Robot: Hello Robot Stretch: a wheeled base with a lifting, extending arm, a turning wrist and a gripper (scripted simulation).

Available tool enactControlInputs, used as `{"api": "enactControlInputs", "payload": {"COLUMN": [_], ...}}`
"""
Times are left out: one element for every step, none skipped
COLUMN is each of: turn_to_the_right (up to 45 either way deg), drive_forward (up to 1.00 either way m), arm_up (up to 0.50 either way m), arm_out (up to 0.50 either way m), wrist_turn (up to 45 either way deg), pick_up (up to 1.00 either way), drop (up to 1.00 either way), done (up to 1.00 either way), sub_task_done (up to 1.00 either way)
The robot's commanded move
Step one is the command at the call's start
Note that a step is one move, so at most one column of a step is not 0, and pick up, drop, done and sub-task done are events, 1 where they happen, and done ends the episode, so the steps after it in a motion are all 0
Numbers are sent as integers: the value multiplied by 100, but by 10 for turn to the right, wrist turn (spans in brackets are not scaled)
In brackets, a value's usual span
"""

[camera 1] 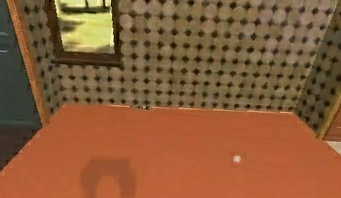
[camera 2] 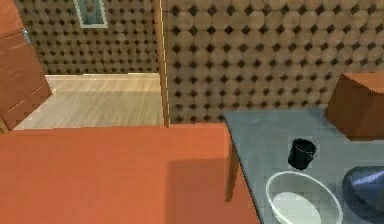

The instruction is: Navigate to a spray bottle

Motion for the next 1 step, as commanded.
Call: {"api": "enactControlInputs", "payload": {"turn_to_the_right": [0], "drive_forward": [15], "arm_up": [0], "arm_out": [0], "wrist_turn": [0], "pick_up": [0], "drop": [0], "done": [0], "sub_task_done": [0]}}
